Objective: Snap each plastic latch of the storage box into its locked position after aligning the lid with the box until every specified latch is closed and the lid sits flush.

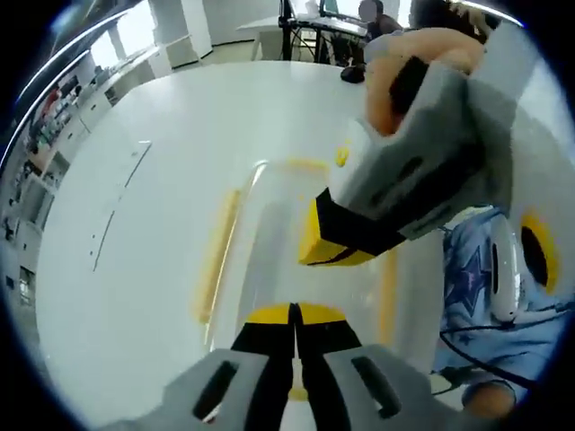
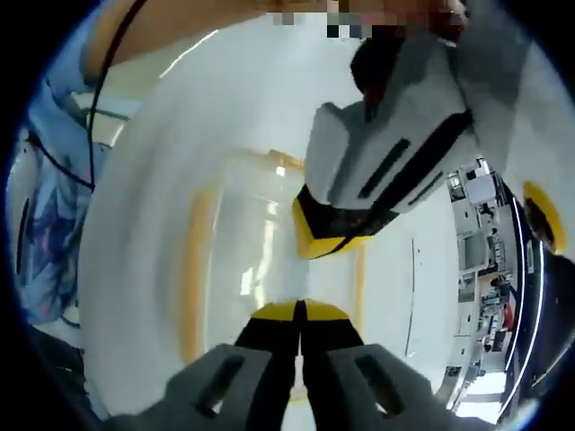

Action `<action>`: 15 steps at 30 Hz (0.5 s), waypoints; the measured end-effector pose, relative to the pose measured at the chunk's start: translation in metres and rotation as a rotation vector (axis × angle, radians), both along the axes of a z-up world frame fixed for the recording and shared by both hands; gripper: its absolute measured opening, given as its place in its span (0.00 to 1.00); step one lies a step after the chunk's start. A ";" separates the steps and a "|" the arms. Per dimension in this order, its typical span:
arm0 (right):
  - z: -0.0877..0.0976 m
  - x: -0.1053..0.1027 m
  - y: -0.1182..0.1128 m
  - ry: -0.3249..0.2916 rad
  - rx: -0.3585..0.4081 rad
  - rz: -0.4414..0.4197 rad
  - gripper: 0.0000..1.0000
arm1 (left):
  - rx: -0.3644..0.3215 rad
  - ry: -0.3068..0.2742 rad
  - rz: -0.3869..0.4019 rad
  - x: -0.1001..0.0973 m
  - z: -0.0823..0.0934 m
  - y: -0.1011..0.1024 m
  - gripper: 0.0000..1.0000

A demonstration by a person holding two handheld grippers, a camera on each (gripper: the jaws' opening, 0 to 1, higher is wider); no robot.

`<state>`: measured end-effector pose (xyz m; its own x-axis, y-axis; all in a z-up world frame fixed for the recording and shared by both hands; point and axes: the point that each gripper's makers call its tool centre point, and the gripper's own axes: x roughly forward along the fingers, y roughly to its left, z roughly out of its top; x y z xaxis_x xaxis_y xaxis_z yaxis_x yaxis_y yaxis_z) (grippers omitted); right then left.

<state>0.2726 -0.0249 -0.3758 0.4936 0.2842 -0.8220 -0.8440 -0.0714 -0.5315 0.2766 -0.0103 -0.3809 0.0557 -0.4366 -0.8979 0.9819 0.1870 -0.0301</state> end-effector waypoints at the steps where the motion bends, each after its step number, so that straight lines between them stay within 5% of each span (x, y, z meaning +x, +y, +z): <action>1: -0.001 -0.001 0.000 -0.001 0.002 0.000 0.00 | 0.005 0.003 0.000 0.000 0.000 0.000 0.00; 15: 0.002 -0.014 -0.005 -0.084 0.105 -0.017 0.00 | 0.161 0.024 0.044 0.013 0.006 -0.004 0.00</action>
